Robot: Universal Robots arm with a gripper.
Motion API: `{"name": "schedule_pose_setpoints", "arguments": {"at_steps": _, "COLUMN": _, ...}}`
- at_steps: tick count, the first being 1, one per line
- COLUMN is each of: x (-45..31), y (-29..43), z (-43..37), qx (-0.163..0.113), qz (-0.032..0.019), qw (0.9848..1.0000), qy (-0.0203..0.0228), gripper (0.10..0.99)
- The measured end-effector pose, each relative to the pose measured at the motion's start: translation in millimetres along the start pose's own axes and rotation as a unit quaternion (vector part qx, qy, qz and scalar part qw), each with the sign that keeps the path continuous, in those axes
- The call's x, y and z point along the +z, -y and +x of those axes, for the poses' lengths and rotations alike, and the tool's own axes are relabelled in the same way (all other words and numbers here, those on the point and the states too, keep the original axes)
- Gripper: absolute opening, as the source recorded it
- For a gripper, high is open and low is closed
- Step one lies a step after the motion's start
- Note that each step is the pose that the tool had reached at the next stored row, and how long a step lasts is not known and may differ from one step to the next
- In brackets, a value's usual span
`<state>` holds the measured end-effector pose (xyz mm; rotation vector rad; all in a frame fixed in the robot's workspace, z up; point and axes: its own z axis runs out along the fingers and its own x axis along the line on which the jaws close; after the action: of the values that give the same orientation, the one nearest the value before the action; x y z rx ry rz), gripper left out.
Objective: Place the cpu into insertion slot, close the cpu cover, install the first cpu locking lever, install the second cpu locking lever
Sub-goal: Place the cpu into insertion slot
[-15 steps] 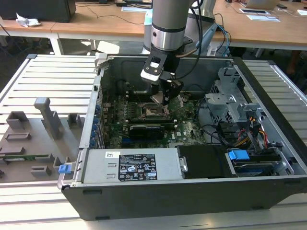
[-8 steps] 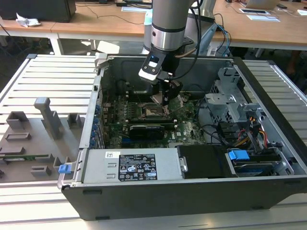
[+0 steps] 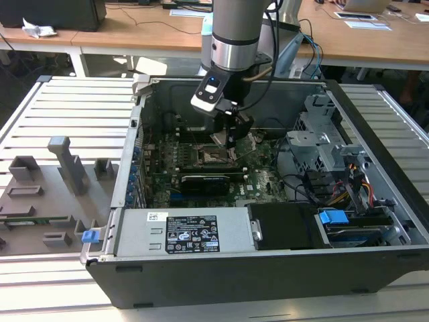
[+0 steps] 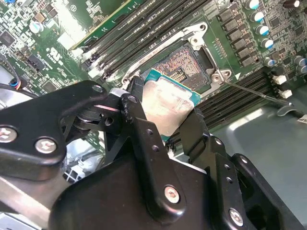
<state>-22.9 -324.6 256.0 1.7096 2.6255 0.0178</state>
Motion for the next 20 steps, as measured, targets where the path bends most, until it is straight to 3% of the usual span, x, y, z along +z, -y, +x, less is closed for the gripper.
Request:
{"name": "schedule_pose_setpoints", "arguments": {"at_steps": 10, "x": 0.2, "y": 0.0, "z": 0.0, "qx": 0.040, "qz": 0.0011, "qw": 0.9992, "qy": 0.0029, "gripper": 0.541}}
{"name": "schedule_pose_setpoints", "arguments": {"at_steps": 20, "x": 0.4, "y": 0.0, "z": 0.0, "qx": 0.082, "qz": 0.0022, "qw": 0.9966, "qy": 0.0060, "gripper": 0.541}}
